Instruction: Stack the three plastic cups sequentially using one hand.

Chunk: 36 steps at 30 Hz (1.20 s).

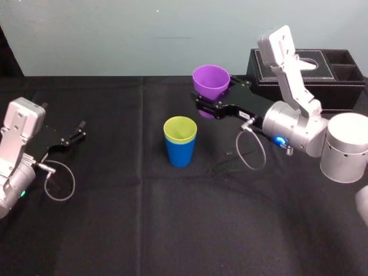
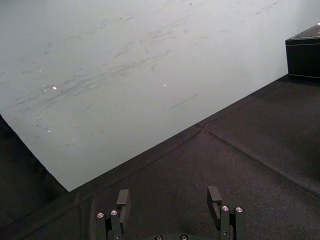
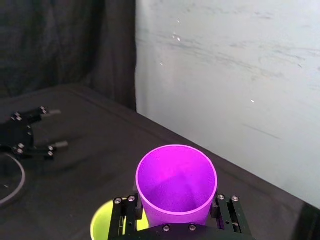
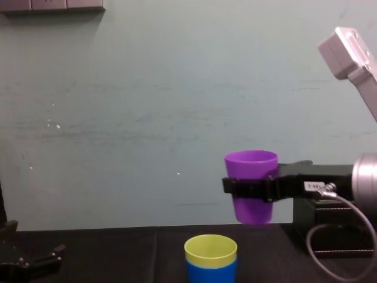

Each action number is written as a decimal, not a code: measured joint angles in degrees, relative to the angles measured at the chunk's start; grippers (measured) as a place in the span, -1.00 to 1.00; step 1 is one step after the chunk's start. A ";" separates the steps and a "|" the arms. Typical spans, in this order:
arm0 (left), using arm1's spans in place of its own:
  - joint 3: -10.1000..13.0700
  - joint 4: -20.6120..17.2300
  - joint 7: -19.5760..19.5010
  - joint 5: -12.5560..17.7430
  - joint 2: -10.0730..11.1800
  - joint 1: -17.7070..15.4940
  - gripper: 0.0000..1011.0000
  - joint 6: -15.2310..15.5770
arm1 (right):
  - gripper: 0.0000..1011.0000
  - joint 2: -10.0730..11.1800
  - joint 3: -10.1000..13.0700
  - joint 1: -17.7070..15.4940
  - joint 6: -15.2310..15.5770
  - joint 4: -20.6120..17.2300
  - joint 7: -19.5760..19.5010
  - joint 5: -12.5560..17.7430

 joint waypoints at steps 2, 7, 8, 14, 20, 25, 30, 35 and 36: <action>0.00 0.00 0.00 0.00 0.00 0.00 1.00 0.00 | 0.43 -0.26 -0.45 0.70 -0.26 0.37 0.49 0.59; 0.00 0.00 0.00 0.00 0.00 0.00 1.00 0.00 | 0.43 -0.84 -1.38 1.77 -0.95 1.37 1.03 1.53; 0.00 0.00 0.00 0.00 0.00 0.00 1.00 0.00 | 0.43 -1.06 -1.63 2.00 -1.19 1.83 1.08 1.86; 0.00 0.00 0.00 0.00 0.00 0.00 1.00 0.00 | 0.43 -2.03 -2.78 2.83 -2.49 3.72 1.17 2.94; 0.00 0.00 0.00 0.00 0.00 0.00 1.00 0.00 | 0.43 -2.55 -4.01 3.74 -3.59 5.15 1.14 3.27; 0.00 0.00 0.00 0.00 0.00 0.00 1.00 0.00 | 0.43 -2.91 -5.20 4.46 -4.23 6.21 1.10 3.89; 0.00 0.00 0.00 0.00 0.00 0.00 1.00 0.00 | 0.43 -3.17 -5.84 4.55 -4.56 6.91 0.91 4.41; 0.00 0.00 0.00 0.00 0.00 0.00 1.00 0.00 | 0.43 -3.26 -6.38 4.58 -4.74 7.49 0.85 4.85; 0.00 0.00 0.00 0.00 0.00 0.00 1.00 0.00 | 0.43 -3.25 -6.60 4.58 -4.74 7.67 0.82 4.89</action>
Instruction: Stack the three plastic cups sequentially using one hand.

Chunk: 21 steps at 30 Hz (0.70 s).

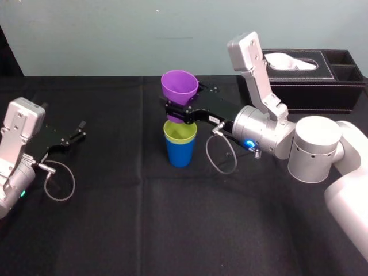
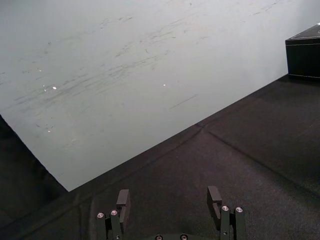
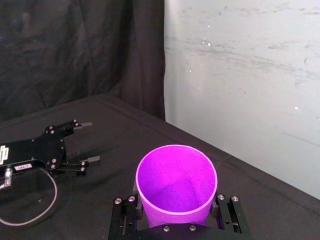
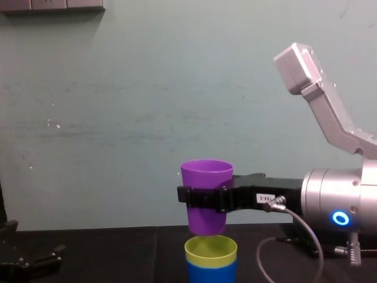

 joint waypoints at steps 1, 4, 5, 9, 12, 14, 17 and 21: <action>0.00 0.00 0.00 0.00 0.00 0.00 1.00 0.00 | 0.43 0.01 -0.09 0.00 0.00 0.09 -0.01 0.02; 0.00 0.00 0.00 0.00 0.00 0.00 1.00 0.00 | 0.43 0.08 -0.35 0.02 -0.02 0.41 -0.06 0.12; 0.00 0.00 0.00 0.00 0.00 0.00 1.00 0.00 | 0.43 0.10 -0.39 0.02 -0.05 0.49 -0.07 0.16; 0.00 0.00 0.00 0.00 0.00 0.00 1.00 0.00 | 0.43 0.12 -0.58 -0.01 -0.23 0.91 -0.16 0.34; 0.00 0.00 0.00 0.00 0.00 0.00 1.00 0.00 | 0.43 0.06 -0.73 -0.18 -0.45 1.23 -0.32 0.47; 0.00 0.00 0.00 0.00 0.00 0.00 1.00 0.00 | 0.43 -0.01 -0.82 -0.31 -0.61 1.40 -0.33 0.61; 0.00 0.00 0.00 0.00 0.00 0.00 1.00 0.00 | 0.43 -0.08 -0.89 -0.44 -0.84 1.63 -0.39 0.79; 0.00 0.00 0.00 0.00 0.00 0.00 1.00 0.00 | 0.43 -0.14 -0.94 -0.58 -1.02 1.91 -0.52 0.86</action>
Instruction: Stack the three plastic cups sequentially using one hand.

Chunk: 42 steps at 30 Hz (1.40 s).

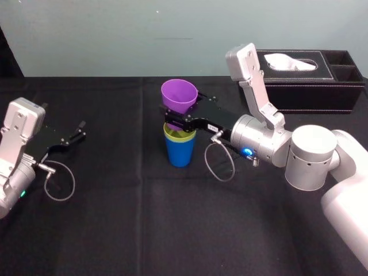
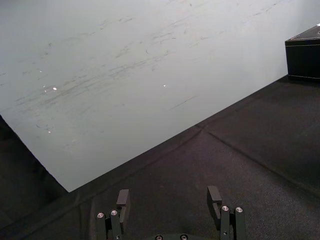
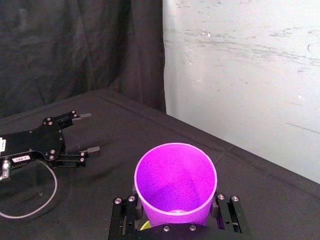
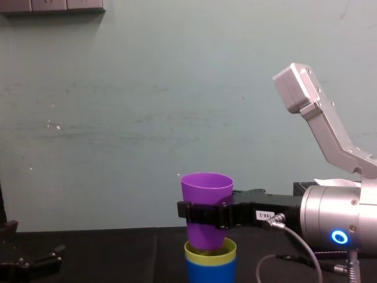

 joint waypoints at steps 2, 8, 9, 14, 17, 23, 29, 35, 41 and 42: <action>0.00 0.00 0.00 0.00 0.00 0.00 1.00 0.00 | 0.43 -0.01 -0.09 -0.07 -0.01 0.12 -0.06 -0.06; 0.00 0.00 0.00 0.00 0.00 0.00 1.00 0.01 | 0.43 0.04 -0.33 -0.31 0.08 0.16 -0.20 -0.29; 0.00 0.00 0.00 0.00 0.00 0.00 1.00 0.01 | 0.43 0.05 -0.37 -0.39 0.08 -0.04 -0.22 -0.33; 0.00 0.00 0.00 0.00 0.00 0.00 1.00 0.01 | 0.43 0.15 -0.47 -0.58 0.12 -0.52 -0.24 -0.40; 0.00 0.00 0.00 0.00 0.00 0.00 1.00 0.01 | 0.43 0.18 -0.49 -0.68 0.16 -0.62 -0.28 -0.42; 0.00 0.00 0.00 0.00 0.00 0.00 1.00 0.01 | 0.43 0.14 -0.53 -0.85 0.28 -0.33 -0.39 -0.47; 0.00 0.00 0.00 0.00 0.00 0.00 1.00 0.00 | 0.43 0.16 -0.56 -1.10 0.42 -0.12 -0.50 -0.62; 0.00 0.00 0.00 0.00 0.00 0.00 1.00 0.00 | 0.43 -0.08 -0.48 -1.38 0.30 0.61 -0.46 -0.41; 0.00 0.00 0.00 0.00 0.00 0.00 1.00 0.00 | 0.43 -0.23 -0.29 -1.57 0.04 0.95 -0.32 -0.06; 0.00 0.00 0.00 0.00 0.00 0.00 1.00 0.00 | 0.43 -0.23 -0.29 -1.55 0.04 0.93 -0.30 -0.07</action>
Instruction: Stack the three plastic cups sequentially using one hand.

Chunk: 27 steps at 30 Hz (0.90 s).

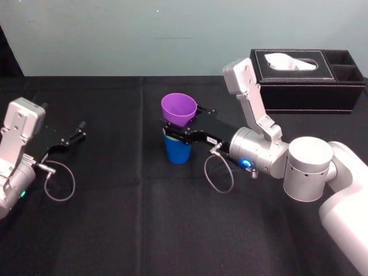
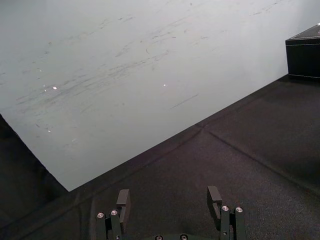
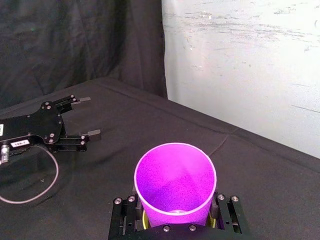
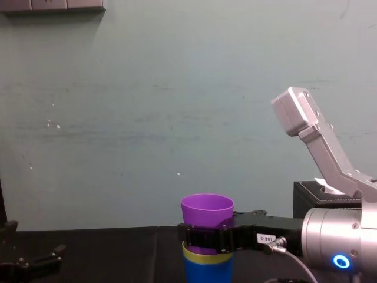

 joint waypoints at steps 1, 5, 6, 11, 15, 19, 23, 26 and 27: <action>0.00 0.00 0.00 0.00 0.00 0.00 1.00 0.00 | 0.43 0.00 0.00 0.00 0.00 0.00 0.00 0.00; 0.00 0.00 0.00 0.00 0.00 0.00 1.00 0.00 | 0.50 0.01 -0.01 0.05 0.00 -0.06 0.04 -0.02; 0.00 0.00 0.00 0.00 0.00 0.00 1.00 0.00 | 0.53 0.02 -0.01 0.05 0.00 -0.06 0.05 -0.02; 0.00 0.00 0.00 0.00 0.00 0.00 1.00 0.00 | 0.74 0.03 -0.03 0.07 0.01 -0.14 0.07 -0.03; 0.00 0.00 0.00 0.00 0.00 0.00 1.00 0.00 | 0.96 0.05 -0.03 0.10 0.03 -0.16 0.09 -0.05; 0.00 0.00 0.00 0.00 0.00 0.00 1.00 0.00 | 0.99 0.07 -0.03 0.11 0.05 -0.19 0.09 -0.06; 0.00 0.00 0.00 0.00 0.00 0.00 1.00 0.00 | 0.99 0.14 -0.03 0.04 0.06 -0.52 -0.04 -0.20; 0.00 0.00 0.00 0.00 0.00 0.00 1.00 0.00 | 0.99 0.31 0.19 -0.63 -0.06 -1.63 -1.34 -0.85; 0.00 0.00 0.00 0.00 0.00 0.00 1.00 0.00 | 0.99 0.39 0.46 -1.01 -0.30 -2.26 -2.10 -1.22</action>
